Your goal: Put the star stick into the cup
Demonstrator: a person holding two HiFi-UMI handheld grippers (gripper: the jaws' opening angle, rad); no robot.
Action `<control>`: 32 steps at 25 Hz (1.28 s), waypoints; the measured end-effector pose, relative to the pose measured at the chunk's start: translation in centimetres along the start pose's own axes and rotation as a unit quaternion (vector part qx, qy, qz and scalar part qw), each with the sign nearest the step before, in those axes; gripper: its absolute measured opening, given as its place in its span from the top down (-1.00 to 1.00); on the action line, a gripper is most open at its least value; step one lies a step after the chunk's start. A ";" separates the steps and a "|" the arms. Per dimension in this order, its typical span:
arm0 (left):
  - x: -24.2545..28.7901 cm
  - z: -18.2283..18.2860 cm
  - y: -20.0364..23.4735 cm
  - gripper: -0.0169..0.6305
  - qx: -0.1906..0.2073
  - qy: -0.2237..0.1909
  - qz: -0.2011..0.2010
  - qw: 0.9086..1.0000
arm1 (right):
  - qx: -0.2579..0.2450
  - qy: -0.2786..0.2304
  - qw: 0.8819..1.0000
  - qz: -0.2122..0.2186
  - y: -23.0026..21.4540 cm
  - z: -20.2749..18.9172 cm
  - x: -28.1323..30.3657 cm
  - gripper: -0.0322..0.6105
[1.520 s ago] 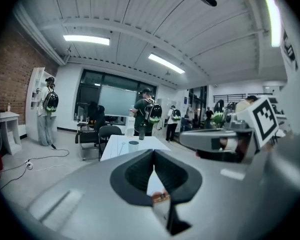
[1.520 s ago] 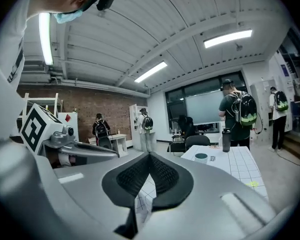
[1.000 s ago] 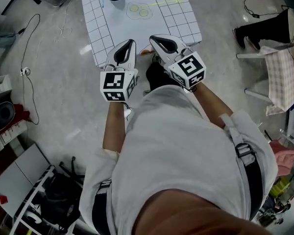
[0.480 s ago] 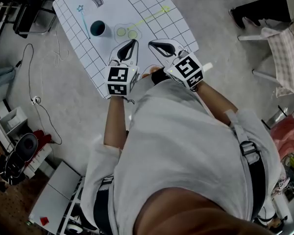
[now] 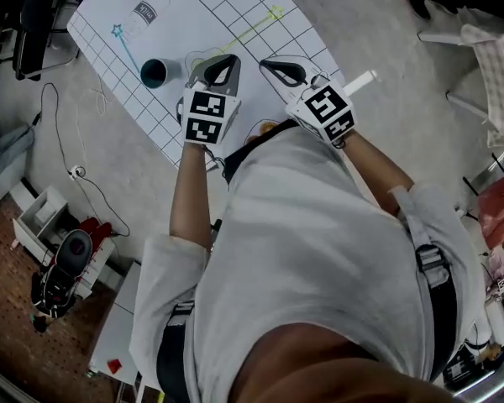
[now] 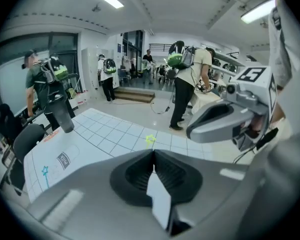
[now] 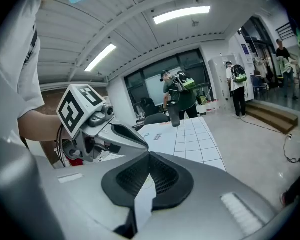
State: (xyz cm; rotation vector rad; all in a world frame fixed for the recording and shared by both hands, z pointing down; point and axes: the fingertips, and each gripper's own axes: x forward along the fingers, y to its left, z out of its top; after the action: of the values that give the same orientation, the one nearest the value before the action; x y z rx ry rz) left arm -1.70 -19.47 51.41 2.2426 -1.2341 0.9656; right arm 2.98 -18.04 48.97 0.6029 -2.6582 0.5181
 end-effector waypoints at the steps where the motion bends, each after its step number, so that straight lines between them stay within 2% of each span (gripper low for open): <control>1: 0.9 -0.1 0.2 0.94 0.014 0.013 -0.004 1.000 | 0.005 0.002 1.000 -0.004 -0.4 -0.3 0.1 0.90; 3: 2.6 -0.2 0.9 0.94 0.040 0.037 -0.007 0.998 | 0.014 0.006 1.000 -0.011 -1.1 -0.8 0.0 0.90; 7: 6.0 -1.0 1.9 0.94 0.068 0.085 -0.014 0.994 | 0.029 0.016 0.999 -0.034 -2.6 -2.3 -0.9 0.90; 14: 11.0 -3.0 2.4 0.93 0.122 0.151 -0.032 0.980 | 0.076 0.016 0.993 -0.089 -5.6 -4.6 -2.7 0.90; 15: 11.6 -3.3 2.4 0.90 0.128 0.161 -0.038 0.978 | 0.080 0.017 0.992 -0.092 -5.7 -4.9 -2.8 0.90; 17: 12.6 -4.1 2.1 0.67 0.143 0.185 -0.054 0.971 | 0.082 0.021 0.992 -0.098 -6.1 -5.4 -2.9 0.90; 19: 13.5 -4.5 2.0 0.64 0.157 0.201 -0.061 0.965 | 0.084 0.023 0.991 -0.102 -6.4 -5.5 -3.1 0.90; 26: 15.8 -5.3 2.7 0.66 0.165 0.227 -0.065 0.958 | 0.087 0.018 0.990 -0.113 -8.0 -5.4 -3.5 0.90; 30: 15.7 -5.3 2.1 0.86 0.148 0.236 -0.082 0.957 | 0.087 0.014 0.989 -0.116 -8.6 -5.2 -3.8 0.90; 32: 15.7 -5.3 1.9 0.88 0.139 0.239 -0.083 0.958 | 0.086 0.014 0.990 -0.113 -8.6 -5.1 -3.8 0.90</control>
State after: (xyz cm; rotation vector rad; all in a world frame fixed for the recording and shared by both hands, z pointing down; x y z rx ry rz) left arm 0.50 -26.10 66.56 2.0823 -0.7217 1.5731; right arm 11.59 -21.78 54.10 0.9264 -2.4923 0.6869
